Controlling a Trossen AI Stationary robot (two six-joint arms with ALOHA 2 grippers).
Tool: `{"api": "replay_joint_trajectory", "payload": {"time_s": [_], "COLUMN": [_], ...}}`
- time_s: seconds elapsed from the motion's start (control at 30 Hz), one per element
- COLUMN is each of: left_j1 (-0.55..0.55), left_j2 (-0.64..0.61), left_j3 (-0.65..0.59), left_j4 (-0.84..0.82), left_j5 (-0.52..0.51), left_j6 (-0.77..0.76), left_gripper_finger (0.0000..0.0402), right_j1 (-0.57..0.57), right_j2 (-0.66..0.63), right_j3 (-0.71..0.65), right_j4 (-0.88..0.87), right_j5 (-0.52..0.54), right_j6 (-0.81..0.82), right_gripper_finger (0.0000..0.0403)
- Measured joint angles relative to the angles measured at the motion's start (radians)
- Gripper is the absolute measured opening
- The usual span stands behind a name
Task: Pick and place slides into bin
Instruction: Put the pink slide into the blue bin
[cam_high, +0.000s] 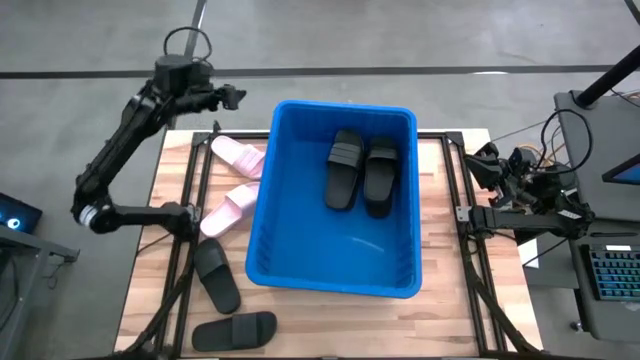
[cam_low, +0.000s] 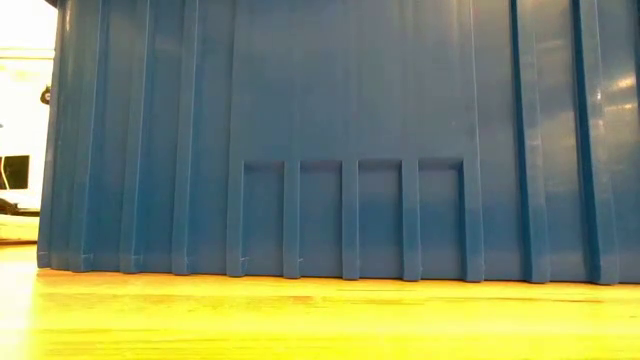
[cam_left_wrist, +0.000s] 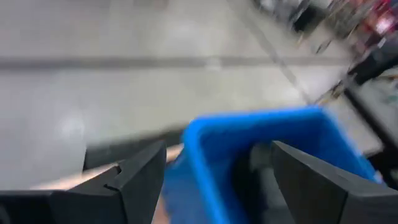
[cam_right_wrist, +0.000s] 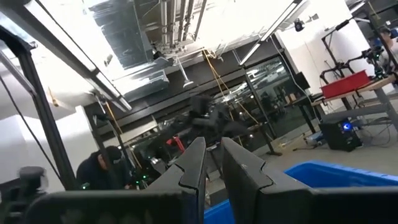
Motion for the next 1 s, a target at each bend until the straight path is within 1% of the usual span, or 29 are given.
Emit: {"api": "replay_joint_trajectory", "payload": {"time_s": [0.1, 0.17, 0.33, 0.47, 0.53, 0.63, 0.73, 0.9, 1.0], "left_j1": [0.081, 0.115, 0.157, 0.181, 0.194, 0.212, 0.228, 0.231, 0.23], "left_j2": [0.078, 0.127, 0.239, 0.306, 0.336, 0.37, 0.408, 0.47, 0.508], "left_j3": [-0.002, -0.002, -0.002, -0.002, -0.003, -0.003, -0.003, -0.015, -0.023], "left_j4": [-0.071, -0.09, -0.145, -0.208, -0.242, -0.293, -0.336, -0.37, -0.372], "left_j5": [0.12, 0.148, 0.144, 0.144, 0.123, 0.059, 0.012, 0.014, 0.022], "left_j6": [0.011, 0.018, 0.115, 0.197, 0.251, 0.322, 0.339, 0.371, 0.371], "left_gripper_finger": [0.0271, 0.0271, 0.0271, 0.0271, 0.0271, 0.0271, 0.0271, 0.0271, 0.0271], "right_j1": [0.0, 0.0, 0.0, 0.0, 0.0, 0.0, 0.0, 0.0, 0.0], "right_j2": [0.0, 0.0, 0.0, 0.0, 0.0, 0.0, 0.0, 0.0, 0.0], "right_j3": [0.0, 0.0, 0.0, 0.0, 0.0, 0.0, 0.0, 0.0, 0.0], "right_j4": [0.0, 0.0, 0.0, 0.0, 0.0, 0.0, 0.0, 0.0, 0.0], "right_j5": [0.022, 0.04, 0.076, 0.076, 0.076, 0.078, 0.088, 0.147, 0.158], "right_j6": [0.001, 0.001, 0.033, 0.053, 0.053, 0.053, 0.051, 0.011, -0.001], "right_gripper_finger": [0.0043, 0.0043, 0.0043, 0.0043, 0.0043, 0.0043, 0.0043, 0.0043, 0.0043]}}
